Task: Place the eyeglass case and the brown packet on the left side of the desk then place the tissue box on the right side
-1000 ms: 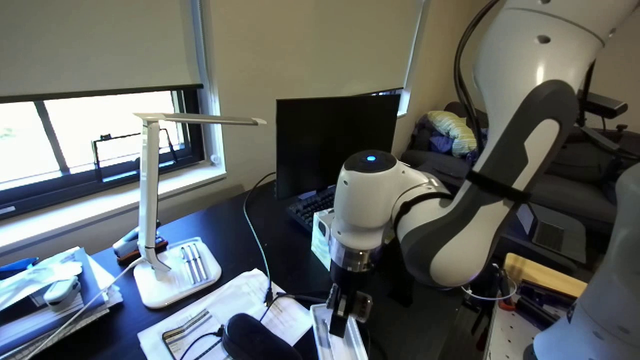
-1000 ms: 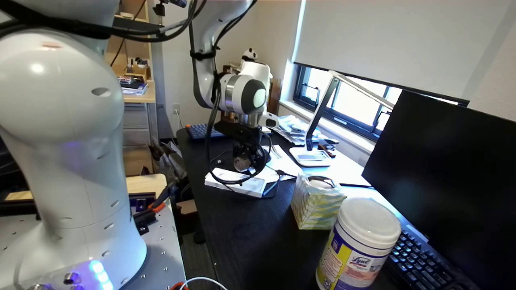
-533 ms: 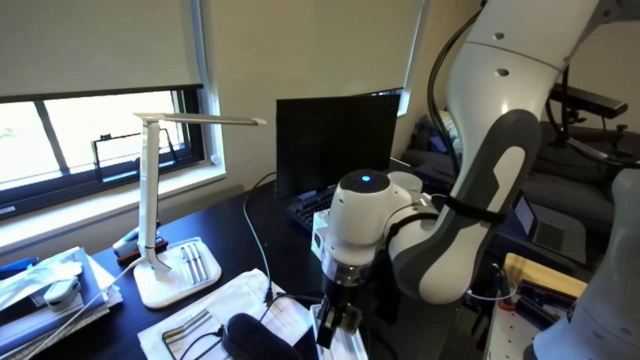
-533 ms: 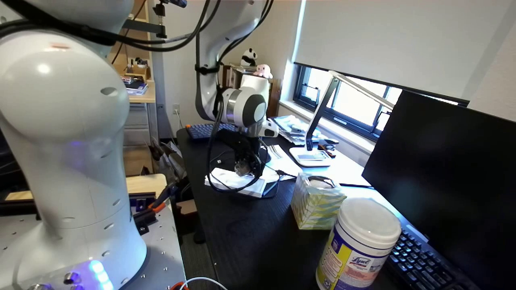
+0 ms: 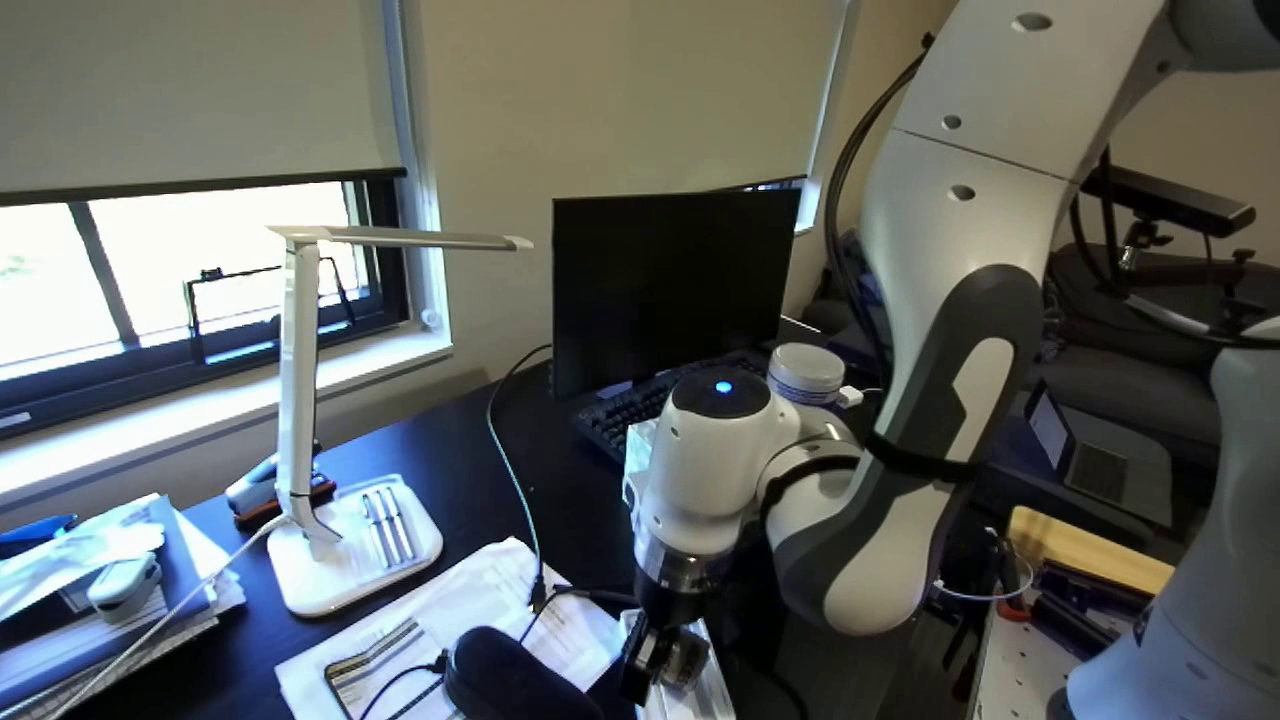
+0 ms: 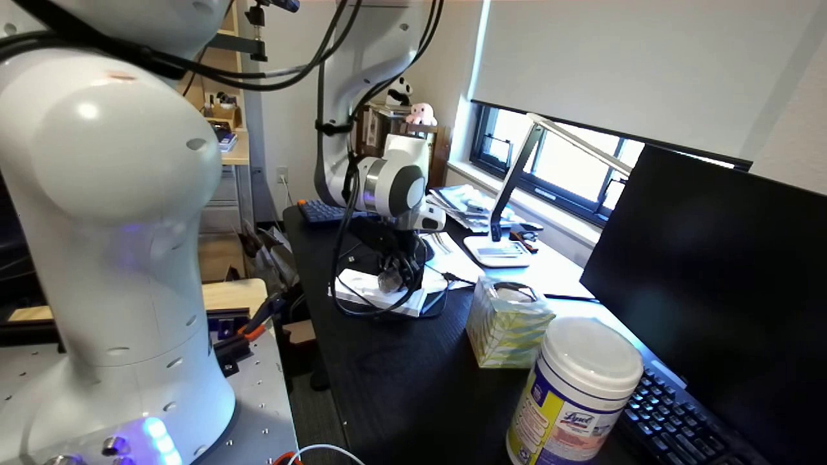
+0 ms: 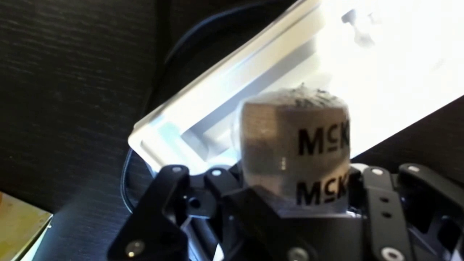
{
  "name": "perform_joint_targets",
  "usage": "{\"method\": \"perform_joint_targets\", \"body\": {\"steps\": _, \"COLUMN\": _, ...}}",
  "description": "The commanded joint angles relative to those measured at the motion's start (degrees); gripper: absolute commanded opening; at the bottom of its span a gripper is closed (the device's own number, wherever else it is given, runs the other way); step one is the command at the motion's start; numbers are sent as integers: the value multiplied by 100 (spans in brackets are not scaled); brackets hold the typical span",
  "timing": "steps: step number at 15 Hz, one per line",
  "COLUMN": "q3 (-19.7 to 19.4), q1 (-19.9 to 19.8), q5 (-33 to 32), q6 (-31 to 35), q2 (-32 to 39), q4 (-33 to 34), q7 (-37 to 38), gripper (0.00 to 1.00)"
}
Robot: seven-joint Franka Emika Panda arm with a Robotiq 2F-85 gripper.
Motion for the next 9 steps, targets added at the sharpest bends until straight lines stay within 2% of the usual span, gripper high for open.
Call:
{"method": "perform_joint_targets", "body": {"steps": 1, "q3": -251, "q1": 346, "q5": -68, "q6": 185, "q2": -16, "q4": -37, "q7": 250, "gripper": 60}}
{"method": "perform_joint_targets", "body": {"steps": 6, "q3": -437, "q1": 634, "q5": -25, "q6": 205, "q2": -326, "q4": -193, "q7": 296, "gripper": 93}}
{"method": "perform_joint_targets", "body": {"steps": 7, "q3": -474, "q1": 692, "q5": -31, "q6": 144, "q2": -453, "q4": -235, "q7": 309, "gripper": 98}}
{"method": "perform_joint_targets", "body": {"steps": 9, "q3": -628, "q1": 869, "q5": -101, "q6": -135, "q2": -825, "q4": -346, "q7": 353, "gripper": 100}}
